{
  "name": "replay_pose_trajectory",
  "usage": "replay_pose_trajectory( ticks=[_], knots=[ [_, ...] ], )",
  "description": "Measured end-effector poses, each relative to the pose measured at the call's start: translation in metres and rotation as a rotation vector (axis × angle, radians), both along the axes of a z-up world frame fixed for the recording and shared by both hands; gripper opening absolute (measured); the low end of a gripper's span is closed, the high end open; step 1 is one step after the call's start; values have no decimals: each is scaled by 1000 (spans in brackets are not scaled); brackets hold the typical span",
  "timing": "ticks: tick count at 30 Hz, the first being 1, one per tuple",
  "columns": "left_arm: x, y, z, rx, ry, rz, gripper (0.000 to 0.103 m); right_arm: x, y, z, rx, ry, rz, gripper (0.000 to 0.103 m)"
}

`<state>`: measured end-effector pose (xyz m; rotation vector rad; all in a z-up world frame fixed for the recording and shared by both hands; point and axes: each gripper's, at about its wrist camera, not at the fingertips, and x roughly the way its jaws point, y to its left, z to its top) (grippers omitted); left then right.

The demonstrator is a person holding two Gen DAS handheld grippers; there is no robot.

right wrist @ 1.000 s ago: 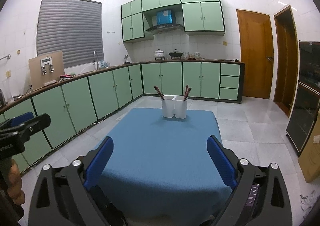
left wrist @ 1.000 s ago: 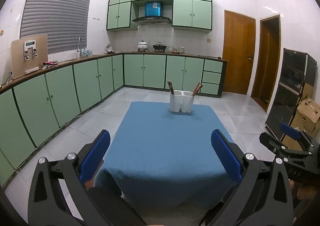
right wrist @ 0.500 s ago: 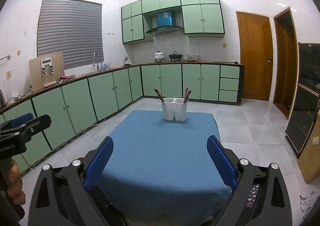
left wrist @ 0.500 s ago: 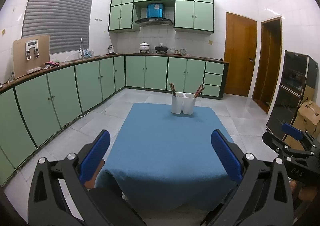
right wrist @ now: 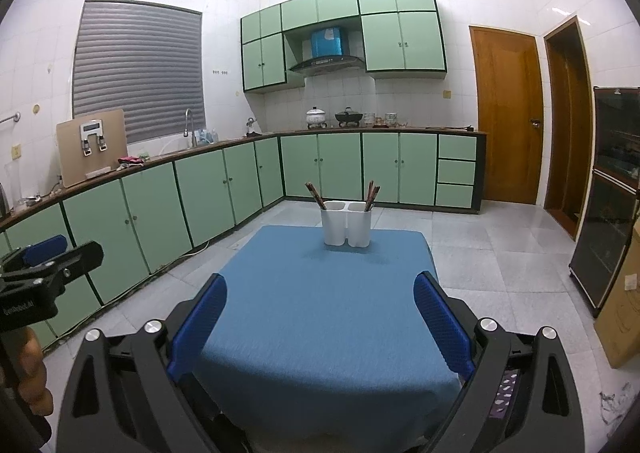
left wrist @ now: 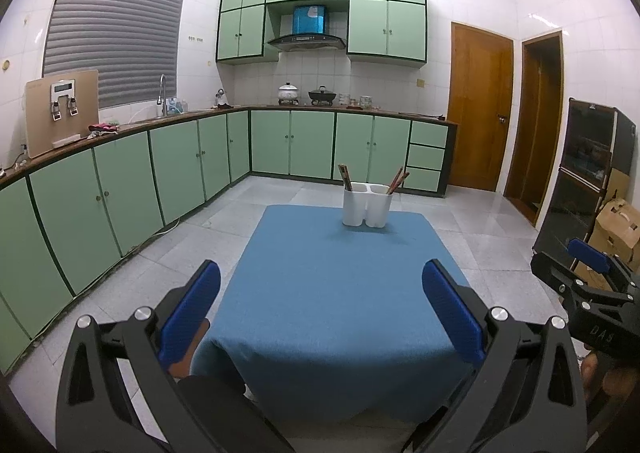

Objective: Organize utensils

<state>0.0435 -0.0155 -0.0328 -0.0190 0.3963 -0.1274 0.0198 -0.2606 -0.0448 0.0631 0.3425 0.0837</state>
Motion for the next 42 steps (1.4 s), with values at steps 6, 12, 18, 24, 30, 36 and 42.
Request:
replay_pose_trajectory(
  ticks=[6, 12, 18, 24, 30, 36, 42],
  knots=[
    [1, 1, 0, 1, 0, -2, 98, -2, 0, -1, 2, 1, 0, 93],
    [1, 0, 0, -1, 2, -3, 98, 0, 0, 0, 0, 1, 1, 93],
    [1, 0, -1, 1, 3, -3, 98, 0, -1, 0, -1, 0, 1, 93],
    [1, 0, -1, -1, 2, -5, 98, 0, 0, 0, -1, -3, 1, 93],
    [1, -1, -1, -1, 3, -7, 98, 0, 0, 0, 0, -2, 1, 93],
    [0, -1, -2, -3, 5, -8, 98, 0, 0, 0, 0, -2, 0, 93],
    [1, -2, -2, -3, 3, -7, 98, 0, 1, -1, -1, -3, 0, 93]
  ],
)
